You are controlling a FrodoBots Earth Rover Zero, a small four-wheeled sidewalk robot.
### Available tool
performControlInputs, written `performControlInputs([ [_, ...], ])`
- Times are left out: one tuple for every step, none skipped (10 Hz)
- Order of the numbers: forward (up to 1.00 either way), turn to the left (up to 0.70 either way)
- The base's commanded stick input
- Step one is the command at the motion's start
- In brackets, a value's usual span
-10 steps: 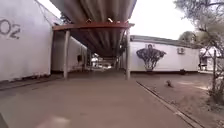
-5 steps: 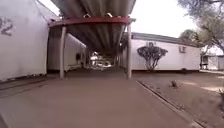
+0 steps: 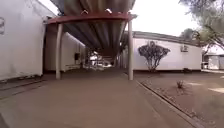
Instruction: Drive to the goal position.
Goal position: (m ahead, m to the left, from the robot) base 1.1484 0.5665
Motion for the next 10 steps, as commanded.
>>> performControlInputs([
  [0.7,0.0],
  [0.7,0.0],
  [0.7,0.0],
  [0.7,0.0],
  [0.7,0.0],
  [0.7,0.0],
  [0.7,0.0],
  [0.7,0.0],
  [0.7,0.0],
  [0.7,0.0],
])
